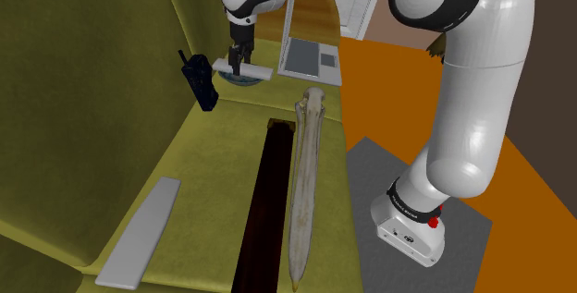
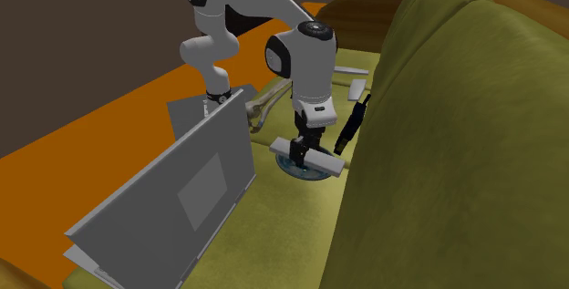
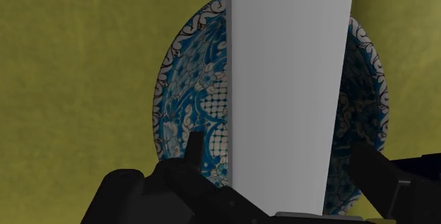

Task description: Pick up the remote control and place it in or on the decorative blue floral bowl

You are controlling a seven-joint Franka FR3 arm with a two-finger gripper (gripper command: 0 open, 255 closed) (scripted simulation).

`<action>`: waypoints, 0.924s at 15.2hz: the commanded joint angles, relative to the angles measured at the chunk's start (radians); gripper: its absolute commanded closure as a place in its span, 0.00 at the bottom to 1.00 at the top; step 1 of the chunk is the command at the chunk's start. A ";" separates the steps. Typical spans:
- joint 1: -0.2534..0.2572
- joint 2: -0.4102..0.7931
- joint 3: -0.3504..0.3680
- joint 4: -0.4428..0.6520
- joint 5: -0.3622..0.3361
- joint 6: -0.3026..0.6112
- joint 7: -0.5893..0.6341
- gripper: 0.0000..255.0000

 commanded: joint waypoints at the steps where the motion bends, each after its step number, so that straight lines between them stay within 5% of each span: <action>1: 0.000 0.000 0.000 0.000 0.000 0.000 0.000 0.00; 6: -0.001 -0.034 -0.001 0.078 -0.001 -0.112 0.001 0.00; 14: -0.001 -0.034 -0.001 0.078 -0.001 -0.112 0.001 0.00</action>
